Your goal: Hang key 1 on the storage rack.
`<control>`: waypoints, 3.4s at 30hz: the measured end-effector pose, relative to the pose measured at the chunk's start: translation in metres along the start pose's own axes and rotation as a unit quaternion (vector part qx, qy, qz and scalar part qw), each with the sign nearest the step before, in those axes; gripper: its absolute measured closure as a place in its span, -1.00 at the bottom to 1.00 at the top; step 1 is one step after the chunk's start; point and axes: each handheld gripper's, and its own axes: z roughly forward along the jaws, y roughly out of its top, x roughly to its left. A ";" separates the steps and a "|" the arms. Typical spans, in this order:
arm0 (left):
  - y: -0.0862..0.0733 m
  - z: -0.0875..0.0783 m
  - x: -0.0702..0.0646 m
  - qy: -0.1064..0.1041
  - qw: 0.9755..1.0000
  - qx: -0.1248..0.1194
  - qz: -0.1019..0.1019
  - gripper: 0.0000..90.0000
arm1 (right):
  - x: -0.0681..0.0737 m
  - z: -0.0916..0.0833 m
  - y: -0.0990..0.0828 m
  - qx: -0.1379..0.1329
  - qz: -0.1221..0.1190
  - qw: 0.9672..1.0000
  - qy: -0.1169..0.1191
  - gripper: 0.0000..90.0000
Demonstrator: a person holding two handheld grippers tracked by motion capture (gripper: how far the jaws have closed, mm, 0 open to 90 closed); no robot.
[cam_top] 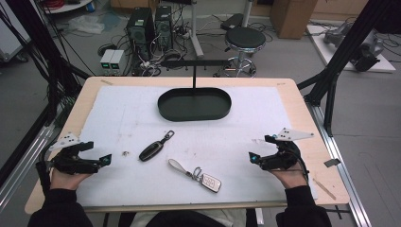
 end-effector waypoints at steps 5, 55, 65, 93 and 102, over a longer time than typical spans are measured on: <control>0.000 0.000 0.000 0.001 1.000 0.001 0.001 -0.96 | 0.007 0.005 0.007 0.011 -0.012 1.000 0.004 -0.98; 0.000 0.002 0.000 -0.009 1.000 0.001 0.007 -0.96 | 0.101 0.109 0.055 0.097 -0.079 0.988 0.094 -0.98; 0.000 0.005 -0.001 -0.013 1.000 0.008 0.011 -0.96 | 0.126 0.134 0.048 0.144 -0.101 0.979 0.103 -0.98; -0.001 0.006 0.000 -0.017 1.000 0.010 0.008 -0.96 | 0.158 0.158 0.036 0.202 -0.162 0.957 0.132 0.77; -0.001 0.007 0.000 -0.017 1.000 0.012 0.009 -0.96 | 0.159 0.156 0.036 0.198 -0.159 0.960 0.118 0.83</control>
